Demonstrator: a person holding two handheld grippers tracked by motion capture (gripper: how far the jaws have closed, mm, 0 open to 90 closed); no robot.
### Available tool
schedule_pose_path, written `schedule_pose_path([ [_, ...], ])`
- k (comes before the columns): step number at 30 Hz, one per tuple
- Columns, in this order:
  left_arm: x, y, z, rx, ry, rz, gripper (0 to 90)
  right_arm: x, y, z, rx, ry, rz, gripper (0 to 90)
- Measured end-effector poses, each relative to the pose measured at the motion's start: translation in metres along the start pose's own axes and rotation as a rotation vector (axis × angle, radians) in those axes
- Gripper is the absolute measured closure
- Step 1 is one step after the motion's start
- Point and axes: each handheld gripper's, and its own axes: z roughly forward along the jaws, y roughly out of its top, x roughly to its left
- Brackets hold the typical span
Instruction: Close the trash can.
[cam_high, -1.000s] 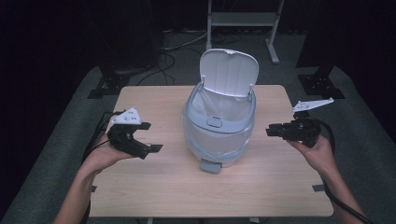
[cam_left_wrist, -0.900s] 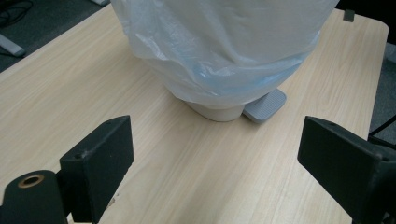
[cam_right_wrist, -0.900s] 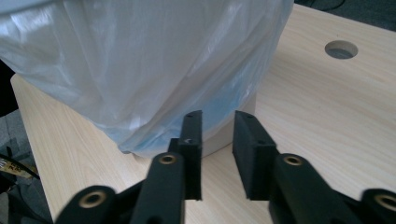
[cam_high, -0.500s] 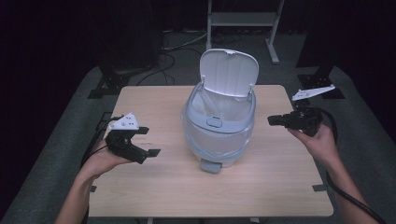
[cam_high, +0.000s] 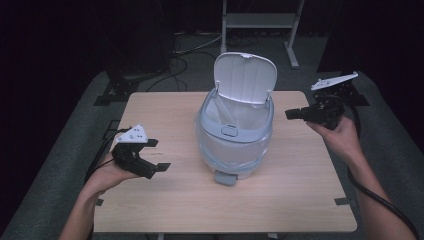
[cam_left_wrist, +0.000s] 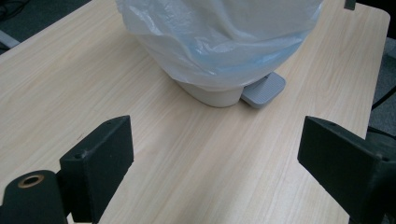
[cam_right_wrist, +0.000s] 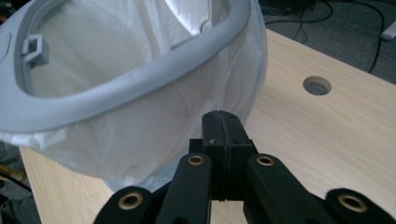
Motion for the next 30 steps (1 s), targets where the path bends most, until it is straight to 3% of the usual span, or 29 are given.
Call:
schedule_pose_path([
  [30, 0.004, -0.013, -0.011, -0.003, 0.016, -0.007, 9.6, -0.002, 0.085, -0.003, -0.048, -0.028, -0.038, 89.4],
])
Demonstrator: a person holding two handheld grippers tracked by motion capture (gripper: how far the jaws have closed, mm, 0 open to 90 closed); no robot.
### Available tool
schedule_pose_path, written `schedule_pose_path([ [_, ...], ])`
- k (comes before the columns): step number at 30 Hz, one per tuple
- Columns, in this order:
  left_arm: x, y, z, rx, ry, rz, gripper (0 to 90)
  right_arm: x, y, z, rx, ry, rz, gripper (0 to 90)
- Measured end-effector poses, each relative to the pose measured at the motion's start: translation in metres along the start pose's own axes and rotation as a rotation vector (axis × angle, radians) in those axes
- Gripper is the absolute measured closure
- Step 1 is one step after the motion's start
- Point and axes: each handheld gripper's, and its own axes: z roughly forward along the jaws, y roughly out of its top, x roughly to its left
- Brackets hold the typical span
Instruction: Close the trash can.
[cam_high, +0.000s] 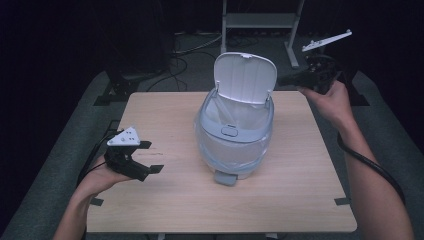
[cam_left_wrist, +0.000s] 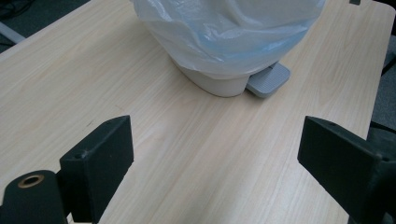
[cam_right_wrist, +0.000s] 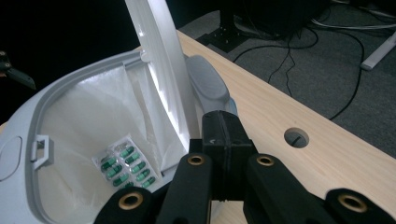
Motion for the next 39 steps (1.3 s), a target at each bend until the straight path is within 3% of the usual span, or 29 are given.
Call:
schedule_pose_path([
  [15, 0.004, -0.008, -0.003, 0.008, 0.004, -0.013, 9.6, 0.002, 0.020, 0.002, -0.029, -0.001, -0.008, 89.5],
  [24, 0.007, -0.012, -0.007, 0.000, 0.014, -0.031, 9.6, 0.001, 0.031, 0.006, -0.021, -0.005, -0.014, 89.5],
  [39, 0.007, -0.020, -0.010, 0.001, 0.015, -0.050, 9.6, 0.014, 0.036, 0.013, -0.008, 0.058, -0.038, 89.5],
])
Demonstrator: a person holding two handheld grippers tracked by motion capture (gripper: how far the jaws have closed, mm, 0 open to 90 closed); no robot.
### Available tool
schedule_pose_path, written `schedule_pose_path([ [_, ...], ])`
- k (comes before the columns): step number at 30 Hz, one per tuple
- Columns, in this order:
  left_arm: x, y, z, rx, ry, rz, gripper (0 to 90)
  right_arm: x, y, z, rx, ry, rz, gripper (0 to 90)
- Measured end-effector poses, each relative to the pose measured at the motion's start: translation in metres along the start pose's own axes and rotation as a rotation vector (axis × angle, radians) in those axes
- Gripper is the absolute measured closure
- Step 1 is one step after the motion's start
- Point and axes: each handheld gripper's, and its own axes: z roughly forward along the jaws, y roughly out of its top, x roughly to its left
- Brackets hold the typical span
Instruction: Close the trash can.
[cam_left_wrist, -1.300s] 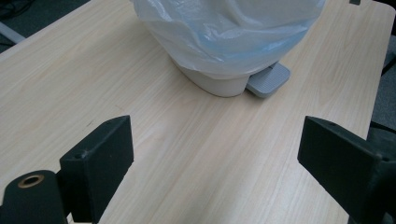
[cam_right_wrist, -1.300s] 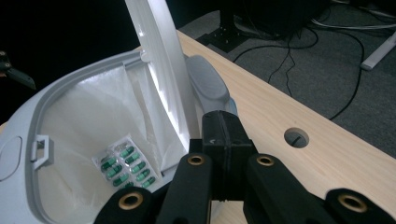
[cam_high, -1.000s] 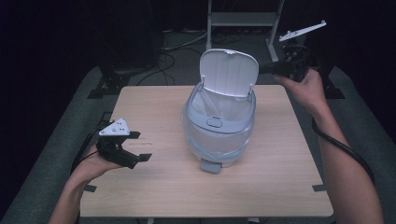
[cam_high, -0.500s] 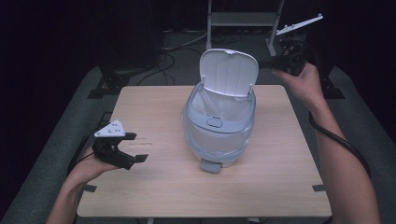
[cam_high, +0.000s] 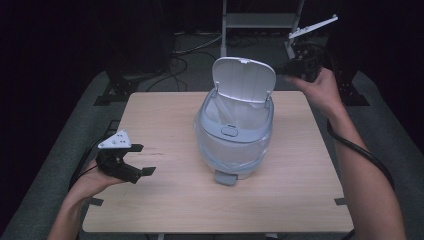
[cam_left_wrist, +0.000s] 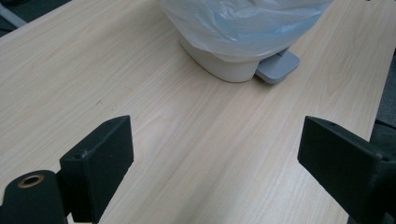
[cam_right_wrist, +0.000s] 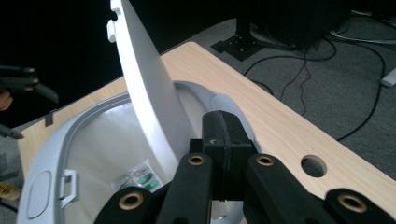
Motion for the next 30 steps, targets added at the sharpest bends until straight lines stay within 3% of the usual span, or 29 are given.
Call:
schedule_pose_path([
  [30, -0.005, 0.005, 0.004, 0.013, -0.011, 0.015, 9.6, 0.044, -0.023, 0.015, 0.057, 0.120, -0.085, 89.5],
])
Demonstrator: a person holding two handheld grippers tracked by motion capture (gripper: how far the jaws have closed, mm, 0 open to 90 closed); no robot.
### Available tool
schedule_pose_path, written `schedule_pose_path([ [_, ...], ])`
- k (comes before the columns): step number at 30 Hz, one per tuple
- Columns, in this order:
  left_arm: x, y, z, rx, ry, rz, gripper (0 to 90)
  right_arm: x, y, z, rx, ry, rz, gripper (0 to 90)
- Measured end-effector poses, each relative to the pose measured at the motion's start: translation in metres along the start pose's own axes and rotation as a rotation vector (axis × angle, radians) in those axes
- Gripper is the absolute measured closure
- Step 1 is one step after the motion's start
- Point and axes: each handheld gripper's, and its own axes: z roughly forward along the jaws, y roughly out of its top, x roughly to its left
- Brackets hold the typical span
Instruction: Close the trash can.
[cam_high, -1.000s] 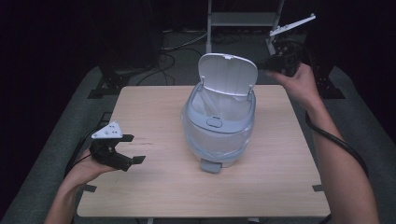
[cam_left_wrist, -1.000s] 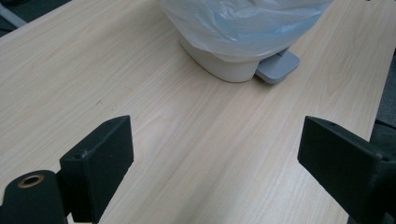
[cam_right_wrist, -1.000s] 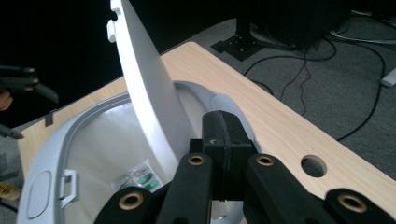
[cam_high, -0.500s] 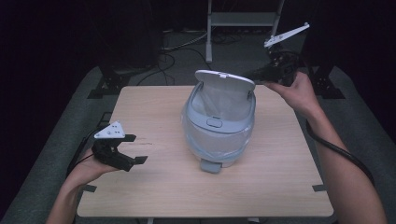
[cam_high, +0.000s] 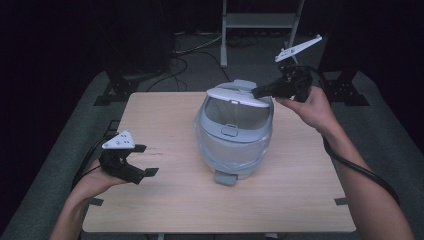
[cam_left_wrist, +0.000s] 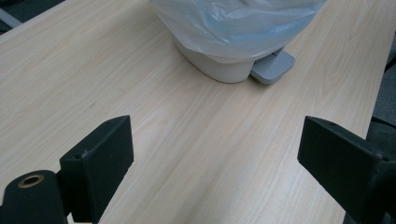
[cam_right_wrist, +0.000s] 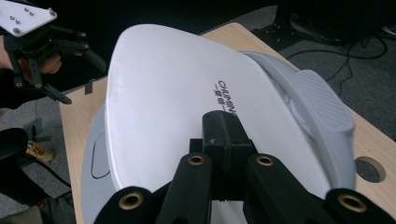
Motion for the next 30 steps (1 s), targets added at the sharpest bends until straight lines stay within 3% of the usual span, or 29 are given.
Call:
schedule_pose_path([
  [25, -0.002, 0.002, 0.001, 0.009, -0.002, 0.002, 9.6, 0.031, -0.007, 0.039, 0.080, 0.118, -0.052, 89.5],
  [30, -0.001, 0.001, 0.002, 0.013, -0.006, 0.002, 9.6, 0.035, -0.010, 0.047, 0.064, 0.145, -0.052, 89.5],
])
